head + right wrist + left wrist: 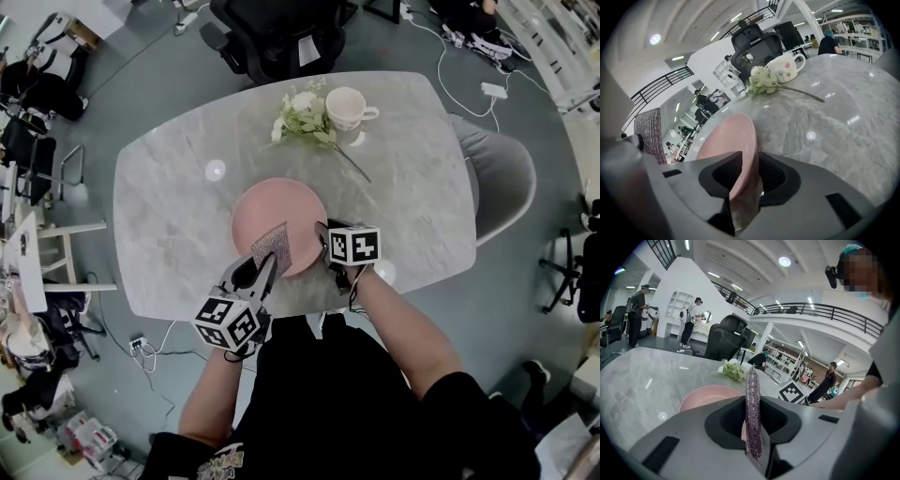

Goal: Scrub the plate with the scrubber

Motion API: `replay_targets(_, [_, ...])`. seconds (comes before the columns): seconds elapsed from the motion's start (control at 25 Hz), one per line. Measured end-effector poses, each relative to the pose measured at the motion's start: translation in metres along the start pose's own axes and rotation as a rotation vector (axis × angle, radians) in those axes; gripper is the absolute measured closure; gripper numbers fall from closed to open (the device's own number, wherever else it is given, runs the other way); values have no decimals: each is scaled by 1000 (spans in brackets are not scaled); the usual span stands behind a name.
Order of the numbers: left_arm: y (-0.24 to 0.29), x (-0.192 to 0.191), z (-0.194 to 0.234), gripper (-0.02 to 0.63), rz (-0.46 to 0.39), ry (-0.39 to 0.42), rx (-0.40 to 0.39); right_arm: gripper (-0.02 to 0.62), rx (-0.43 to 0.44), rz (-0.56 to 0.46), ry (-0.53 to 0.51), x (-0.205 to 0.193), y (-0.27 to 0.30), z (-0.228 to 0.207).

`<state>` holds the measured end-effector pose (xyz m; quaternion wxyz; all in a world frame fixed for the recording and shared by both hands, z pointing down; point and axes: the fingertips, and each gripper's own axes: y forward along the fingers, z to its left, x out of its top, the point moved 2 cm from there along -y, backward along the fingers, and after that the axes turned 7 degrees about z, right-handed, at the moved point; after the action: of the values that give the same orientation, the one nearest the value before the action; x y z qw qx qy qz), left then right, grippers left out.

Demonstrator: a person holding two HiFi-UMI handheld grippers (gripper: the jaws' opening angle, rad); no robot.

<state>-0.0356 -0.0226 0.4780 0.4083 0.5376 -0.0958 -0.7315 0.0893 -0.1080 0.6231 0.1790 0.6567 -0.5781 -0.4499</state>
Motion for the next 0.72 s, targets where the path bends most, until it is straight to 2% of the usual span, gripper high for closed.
replay_targets(0.32, [12,5,25,523,31,-11,-55,545,-128,28,35,-3,8,-2])
replay_targets(0.48, [20,5,38,523,58,-10,-83,554,-193,15,38,-3,9,0])
replay_targets(0.72, [45,3,54,525,118,-44,-145,557,-237,-6,73,-2,10,1])
